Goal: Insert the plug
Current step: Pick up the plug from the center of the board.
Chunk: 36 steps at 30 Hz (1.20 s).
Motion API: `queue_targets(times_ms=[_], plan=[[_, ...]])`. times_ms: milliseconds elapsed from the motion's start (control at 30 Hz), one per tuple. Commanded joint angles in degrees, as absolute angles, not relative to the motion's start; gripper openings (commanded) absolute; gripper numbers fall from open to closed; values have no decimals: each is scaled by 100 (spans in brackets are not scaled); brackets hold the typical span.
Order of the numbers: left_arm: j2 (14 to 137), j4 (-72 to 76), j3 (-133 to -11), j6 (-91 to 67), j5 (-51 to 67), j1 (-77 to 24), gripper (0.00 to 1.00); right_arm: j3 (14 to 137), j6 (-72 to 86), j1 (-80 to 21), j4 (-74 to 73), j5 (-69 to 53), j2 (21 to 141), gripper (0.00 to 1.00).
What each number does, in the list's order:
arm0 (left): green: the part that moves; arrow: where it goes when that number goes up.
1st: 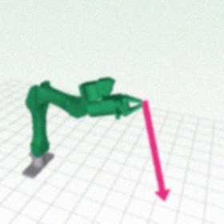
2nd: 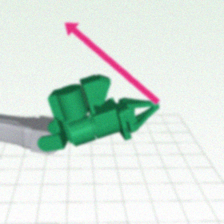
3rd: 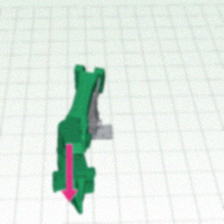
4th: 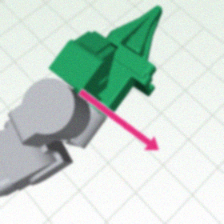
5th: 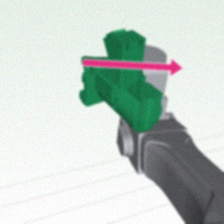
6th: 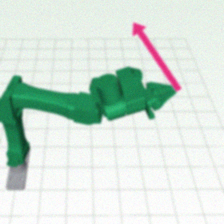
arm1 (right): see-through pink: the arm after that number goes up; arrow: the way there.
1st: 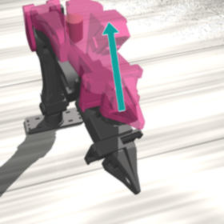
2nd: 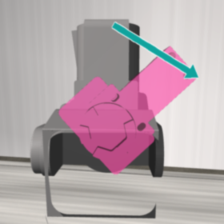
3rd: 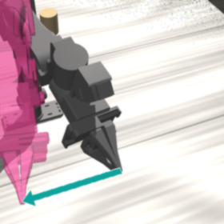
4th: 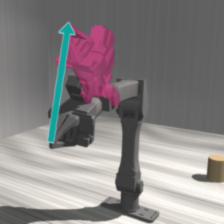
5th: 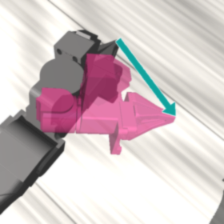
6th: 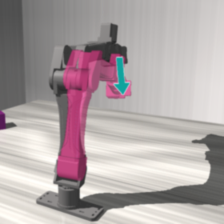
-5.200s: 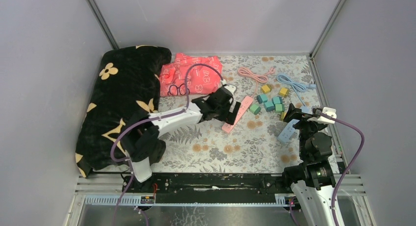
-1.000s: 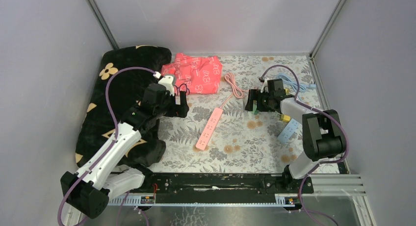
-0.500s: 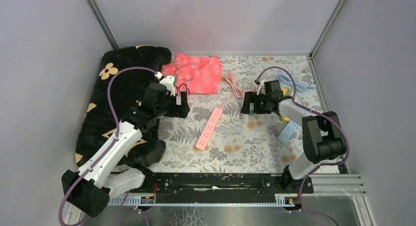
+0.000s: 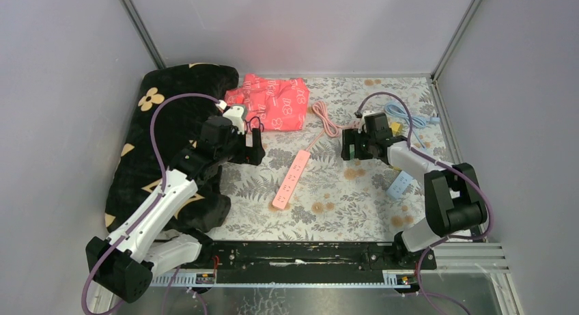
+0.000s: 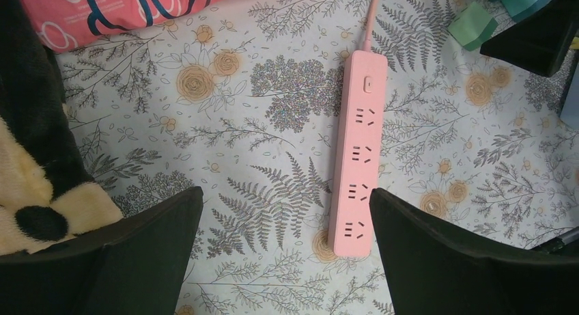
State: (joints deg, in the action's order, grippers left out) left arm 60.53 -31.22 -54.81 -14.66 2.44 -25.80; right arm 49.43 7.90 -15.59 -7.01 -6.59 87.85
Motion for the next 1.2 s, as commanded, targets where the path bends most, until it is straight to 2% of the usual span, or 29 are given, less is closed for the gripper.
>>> queue_targets(times_ms=[0, 467, 1167], plan=[[6016, -2742, -5402, -1336, 391, -2516, 100, 5282, 314, -1672, -818, -333, 8998, 93], [6055, -2733, -5388, -1310, 396, -2514, 100, 5819, -261, -1889, -1174, -530, 9920, 79], [6148, -2716, -5379, -1257, 558, -2505, 100, 5597, -297, -2139, -668, 215, 10060, 73]])
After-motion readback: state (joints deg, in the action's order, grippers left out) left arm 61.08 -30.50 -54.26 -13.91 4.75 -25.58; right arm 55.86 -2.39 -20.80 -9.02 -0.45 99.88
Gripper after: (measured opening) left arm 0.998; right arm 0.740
